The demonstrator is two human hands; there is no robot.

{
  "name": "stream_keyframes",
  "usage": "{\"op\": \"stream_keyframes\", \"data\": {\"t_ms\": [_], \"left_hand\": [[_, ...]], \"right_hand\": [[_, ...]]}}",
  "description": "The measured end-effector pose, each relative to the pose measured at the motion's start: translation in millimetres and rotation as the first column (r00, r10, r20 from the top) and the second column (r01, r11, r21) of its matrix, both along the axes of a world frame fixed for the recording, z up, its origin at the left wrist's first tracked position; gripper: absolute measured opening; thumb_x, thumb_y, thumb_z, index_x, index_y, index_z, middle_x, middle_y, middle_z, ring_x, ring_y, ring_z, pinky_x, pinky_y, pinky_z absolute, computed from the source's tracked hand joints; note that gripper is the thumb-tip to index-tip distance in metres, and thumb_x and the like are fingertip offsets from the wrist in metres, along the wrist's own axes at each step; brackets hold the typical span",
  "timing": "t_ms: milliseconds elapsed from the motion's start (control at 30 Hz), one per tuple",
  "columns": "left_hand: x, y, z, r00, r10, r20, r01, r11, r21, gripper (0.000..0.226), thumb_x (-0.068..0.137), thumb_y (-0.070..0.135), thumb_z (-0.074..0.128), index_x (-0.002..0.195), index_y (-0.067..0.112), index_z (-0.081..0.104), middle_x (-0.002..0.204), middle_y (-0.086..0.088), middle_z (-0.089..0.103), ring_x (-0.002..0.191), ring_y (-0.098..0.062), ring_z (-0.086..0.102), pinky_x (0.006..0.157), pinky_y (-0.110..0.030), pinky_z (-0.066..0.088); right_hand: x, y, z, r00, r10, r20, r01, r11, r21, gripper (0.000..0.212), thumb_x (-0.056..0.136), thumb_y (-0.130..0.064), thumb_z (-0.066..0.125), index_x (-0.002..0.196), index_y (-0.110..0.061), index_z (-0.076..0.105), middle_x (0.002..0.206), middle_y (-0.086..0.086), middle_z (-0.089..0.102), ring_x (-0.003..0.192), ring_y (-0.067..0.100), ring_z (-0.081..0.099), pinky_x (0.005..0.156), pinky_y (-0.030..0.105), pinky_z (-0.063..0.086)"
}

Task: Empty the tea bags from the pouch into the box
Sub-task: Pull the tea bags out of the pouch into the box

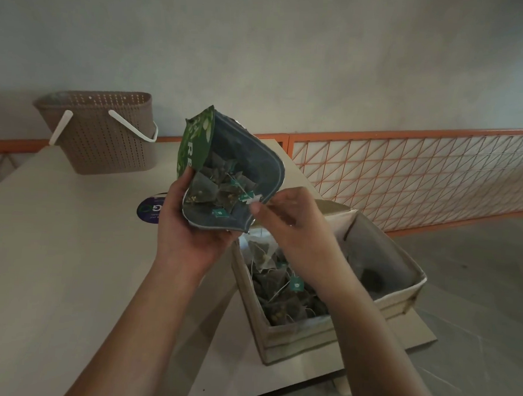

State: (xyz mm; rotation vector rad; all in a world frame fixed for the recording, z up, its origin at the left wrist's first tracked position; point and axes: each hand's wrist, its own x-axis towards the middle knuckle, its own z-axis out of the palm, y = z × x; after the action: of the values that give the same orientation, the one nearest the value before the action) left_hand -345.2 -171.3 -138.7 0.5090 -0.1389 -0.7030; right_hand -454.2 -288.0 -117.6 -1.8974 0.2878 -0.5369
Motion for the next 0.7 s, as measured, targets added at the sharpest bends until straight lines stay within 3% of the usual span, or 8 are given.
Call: {"op": "stream_keyframes", "data": {"t_ms": [67,133,233,367,467,533,633,700], "left_hand": [[-1,1,1,1.0,-0.014,-0.004,0.014,1.0,0.004,0.056,0.098,0.052,0.049,0.137,0.015,0.062,0.138,-0.016,0.063,0.121,-0.034,0.064,0.085,-0.041,0.06],[-2,1,2,1.0,-0.018,-0.001,0.018,1.0,0.003,0.055,0.097,0.052,0.049,0.136,0.015,0.063,0.138,-0.015,0.063,0.117,-0.033,0.065,0.083,-0.04,0.061],[-1,1,0,1.0,-0.008,-0.003,0.008,1.0,-0.004,0.056,0.096,0.051,0.051,0.14,0.018,0.06,0.141,-0.014,0.061,0.126,-0.034,0.06,0.098,-0.044,0.054],[1,0,-1,1.0,0.006,-0.021,-0.007,1.0,-0.017,0.055,0.096,0.05,0.054,0.143,0.021,0.057,0.145,-0.013,0.058,0.133,-0.035,0.055,0.109,-0.047,0.046],[1,0,1,0.999,-0.001,-0.042,-0.001,0.999,-0.035,0.053,0.095,0.049,0.054,0.141,0.024,0.059,0.142,-0.01,0.062,0.128,-0.033,0.06,0.097,-0.043,0.054],[-1,-1,3,0.999,-0.005,-0.053,0.002,0.999,-0.047,0.051,0.094,0.049,0.056,0.138,0.024,0.063,0.135,-0.01,0.066,0.117,-0.032,0.066,0.087,-0.042,0.058],[-4,-1,5,0.998,0.013,-0.061,-0.016,0.999,-0.045,0.049,0.094,0.048,0.057,0.135,0.022,0.065,0.131,-0.012,0.069,0.11,-0.033,0.069,0.079,-0.043,0.06],[-5,-1,5,0.998,0.016,-0.061,-0.019,0.999,-0.039,0.05,0.093,0.048,0.058,0.137,0.023,0.063,0.133,-0.011,0.068,0.114,-0.033,0.068,0.081,-0.044,0.06]], "right_hand": [[7,3,-5,0.998,0.014,-0.058,-0.012,1.0,0.025,0.037,0.082,-0.048,0.071,0.1,-0.024,0.049,0.082,-0.006,0.073,0.079,0.006,0.069,0.08,0.035,0.056],[8,0,-9,0.992,-0.051,-0.117,0.04,0.995,-0.094,0.033,0.079,-0.059,0.067,0.088,-0.031,0.052,0.066,-0.018,0.068,0.068,0.011,0.064,0.089,0.053,0.051],[5,-5,-5,0.987,-0.151,-0.055,0.133,0.96,-0.245,0.024,0.086,-0.053,0.063,0.08,-0.03,0.062,0.051,-0.028,0.053,0.054,0.004,0.043,0.086,0.047,0.042],[-8,-8,10,0.963,-0.22,0.154,0.258,0.917,-0.305,0.017,0.089,-0.049,0.059,0.086,-0.034,0.065,0.048,-0.015,0.049,0.049,0.004,0.044,0.083,0.034,0.032],[-12,-9,19,0.918,-0.234,0.319,0.314,0.921,-0.229,0.018,0.087,-0.053,0.056,0.089,-0.037,0.064,0.051,-0.009,0.046,0.048,0.01,0.043,0.082,0.047,0.047],[-14,-8,25,0.879,-0.243,0.41,0.332,0.93,-0.16,0.013,0.089,-0.049,0.06,0.088,-0.037,0.064,0.055,0.002,0.047,0.05,0.026,0.049,0.075,0.055,0.051],[-16,-7,27,0.834,-0.262,0.485,0.321,0.946,-0.042,0.007,0.092,-0.038,0.064,0.089,-0.031,0.066,0.057,0.009,0.041,0.055,0.04,0.044,0.051,0.051,0.045],[-18,-7,28,0.811,-0.287,0.509,0.33,0.944,0.007,0.008,0.093,-0.035,0.063,0.091,-0.028,0.065,0.057,0.006,0.039,0.056,0.04,0.041,0.049,0.051,0.043]]}}
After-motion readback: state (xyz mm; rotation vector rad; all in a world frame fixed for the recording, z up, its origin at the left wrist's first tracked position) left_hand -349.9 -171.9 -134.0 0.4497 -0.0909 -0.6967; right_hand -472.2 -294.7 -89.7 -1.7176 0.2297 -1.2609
